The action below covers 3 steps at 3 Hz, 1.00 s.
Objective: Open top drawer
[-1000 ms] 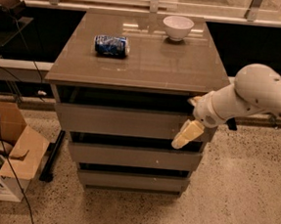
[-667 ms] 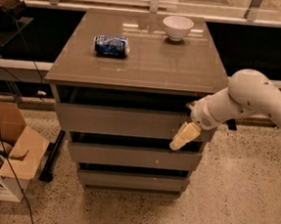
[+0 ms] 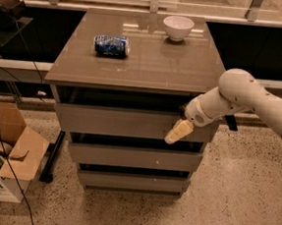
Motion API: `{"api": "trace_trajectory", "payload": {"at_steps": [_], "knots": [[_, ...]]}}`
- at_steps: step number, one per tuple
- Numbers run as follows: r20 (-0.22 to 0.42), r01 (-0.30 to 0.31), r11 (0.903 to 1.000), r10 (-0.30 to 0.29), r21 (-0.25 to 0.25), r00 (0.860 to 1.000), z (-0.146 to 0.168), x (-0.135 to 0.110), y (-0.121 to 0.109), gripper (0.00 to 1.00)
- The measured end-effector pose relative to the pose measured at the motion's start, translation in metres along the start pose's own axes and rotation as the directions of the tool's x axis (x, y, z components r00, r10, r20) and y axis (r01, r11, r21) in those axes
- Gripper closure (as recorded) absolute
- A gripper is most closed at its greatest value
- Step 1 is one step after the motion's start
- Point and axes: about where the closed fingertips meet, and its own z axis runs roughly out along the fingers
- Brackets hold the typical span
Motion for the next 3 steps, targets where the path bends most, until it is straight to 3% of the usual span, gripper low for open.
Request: {"api": "trace_trajectory", "payload": {"at_steps": [1,2,3], "knots": [[-0.021,0.034,0.9994,-0.034,0.008,0.999,-0.014,0.002,0.011,0.41],[-0.049,0.088,0.996,-0.088,-0.018,0.995,-0.049,0.007,0.071,0.64],[-0.1,0.107,0.9867,-0.12,-0.122,0.988,-0.092,0.032,0.185,1.0]]}}
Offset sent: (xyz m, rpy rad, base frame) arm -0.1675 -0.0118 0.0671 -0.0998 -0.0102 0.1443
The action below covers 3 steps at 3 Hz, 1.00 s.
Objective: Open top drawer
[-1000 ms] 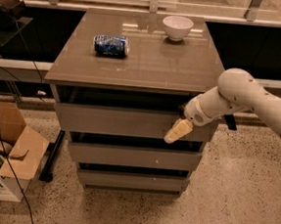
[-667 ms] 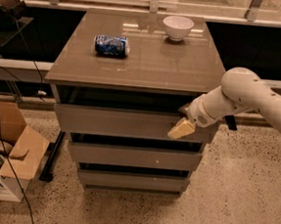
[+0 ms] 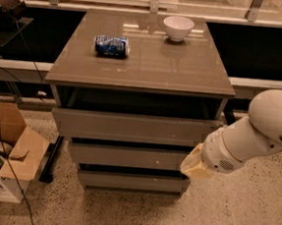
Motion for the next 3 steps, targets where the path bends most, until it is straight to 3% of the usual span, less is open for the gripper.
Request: {"api": "trace_trajectory", "payload": {"at_steps": [1,3], "knots": [[-0.016,-0.004,0.9999,0.004,-0.01,1.0,-0.002,0.005,0.01,0.93],[-0.006,0.028,0.9994,-0.028,-0.021,1.0,0.029,-0.017,-0.063,0.47]]}}
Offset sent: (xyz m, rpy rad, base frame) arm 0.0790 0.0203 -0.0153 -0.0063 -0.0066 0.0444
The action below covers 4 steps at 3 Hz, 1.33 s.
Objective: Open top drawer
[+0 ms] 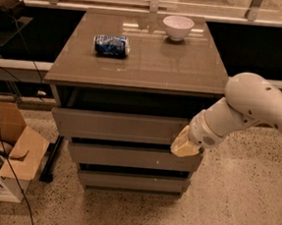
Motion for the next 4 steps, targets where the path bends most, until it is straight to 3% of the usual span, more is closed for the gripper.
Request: {"api": "trace_trajectory", "payload": {"at_steps": [1,2,3,4], "knots": [[0.01,-0.004,1.0,0.004,-0.003,1.0,0.022,-0.001,-0.043,0.16],[0.021,-0.011,0.9999,0.011,0.006,1.0,0.029,-0.001,-0.065,0.0],[0.036,-0.013,0.9995,0.012,0.028,0.999,0.024,-0.002,-0.073,0.0],[0.074,-0.012,0.9967,0.006,0.08,0.997,0.007,-0.009,-0.091,0.0]]}}
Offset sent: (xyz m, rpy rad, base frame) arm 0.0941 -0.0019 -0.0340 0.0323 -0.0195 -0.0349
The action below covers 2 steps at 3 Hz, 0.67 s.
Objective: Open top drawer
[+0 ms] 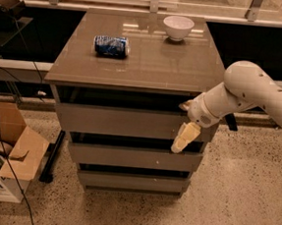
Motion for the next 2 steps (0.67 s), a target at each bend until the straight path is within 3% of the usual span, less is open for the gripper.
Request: {"api": "trace_trajectory", "payload": {"at_steps": [1,2], "knots": [[0.028,0.006,0.9995,-0.007,0.031,1.0,-0.0076,-0.0086,-0.0151,0.0],[0.034,-0.003,0.9996,0.002,0.027,0.999,-0.0012,-0.008,-0.0222,0.0]]}}
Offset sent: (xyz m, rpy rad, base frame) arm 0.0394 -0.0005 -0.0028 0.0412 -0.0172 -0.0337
